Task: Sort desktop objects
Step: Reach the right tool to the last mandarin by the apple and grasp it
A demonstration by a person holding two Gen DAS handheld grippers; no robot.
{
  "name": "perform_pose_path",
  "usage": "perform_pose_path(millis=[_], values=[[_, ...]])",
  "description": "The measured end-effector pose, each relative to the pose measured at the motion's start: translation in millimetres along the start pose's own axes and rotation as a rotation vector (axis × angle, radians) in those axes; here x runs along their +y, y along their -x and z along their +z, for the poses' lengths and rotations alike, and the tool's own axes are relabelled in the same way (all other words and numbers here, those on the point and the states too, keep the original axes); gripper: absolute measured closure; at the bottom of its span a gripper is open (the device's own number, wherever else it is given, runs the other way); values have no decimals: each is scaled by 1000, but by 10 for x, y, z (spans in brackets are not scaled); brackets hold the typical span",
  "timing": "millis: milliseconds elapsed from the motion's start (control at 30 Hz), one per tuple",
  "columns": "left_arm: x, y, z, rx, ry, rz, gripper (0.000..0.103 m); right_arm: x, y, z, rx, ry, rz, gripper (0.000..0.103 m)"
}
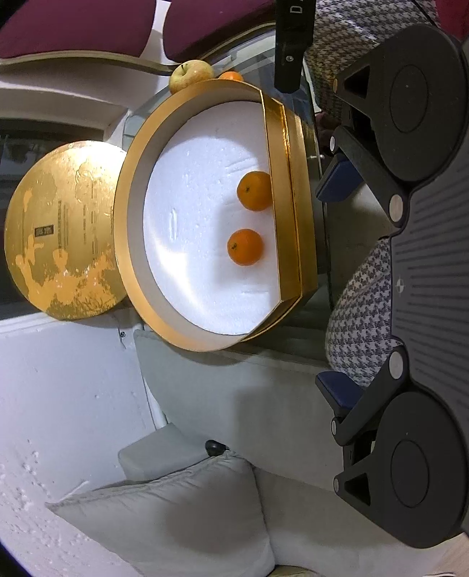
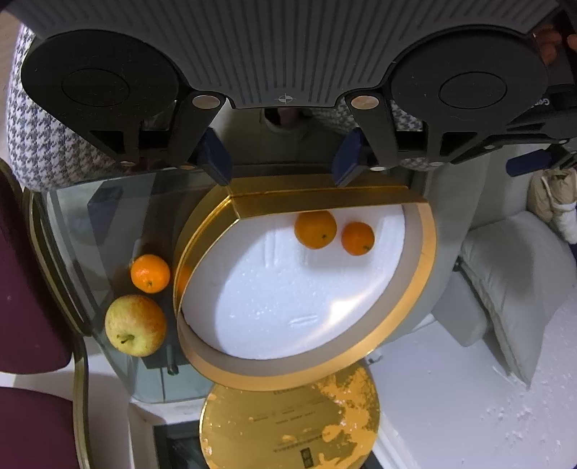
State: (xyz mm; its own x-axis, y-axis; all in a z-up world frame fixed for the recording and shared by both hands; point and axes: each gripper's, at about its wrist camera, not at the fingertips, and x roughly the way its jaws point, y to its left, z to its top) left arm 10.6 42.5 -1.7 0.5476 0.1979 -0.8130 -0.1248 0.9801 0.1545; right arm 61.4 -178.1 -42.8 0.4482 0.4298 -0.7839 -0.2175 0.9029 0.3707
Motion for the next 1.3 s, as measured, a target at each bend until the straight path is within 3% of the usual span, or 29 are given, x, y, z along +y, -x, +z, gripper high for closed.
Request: perform_pose_path(millis=[333,733,1067,1300], values=[[-305,-63,100,15,-89,1,1,-245,20,-19,-11,-54,2,27],[-738,-278,335,38,-196,-37,1,-833,-33,87,-32,-205,-44,27],[-905,-542,562,70,-204,-25,1,-1264,-248,344,-71,-313,-98,26],[-938,-721,677,96,-204,-22,1,-1481,-510,512,-83,-386,-93,34]])
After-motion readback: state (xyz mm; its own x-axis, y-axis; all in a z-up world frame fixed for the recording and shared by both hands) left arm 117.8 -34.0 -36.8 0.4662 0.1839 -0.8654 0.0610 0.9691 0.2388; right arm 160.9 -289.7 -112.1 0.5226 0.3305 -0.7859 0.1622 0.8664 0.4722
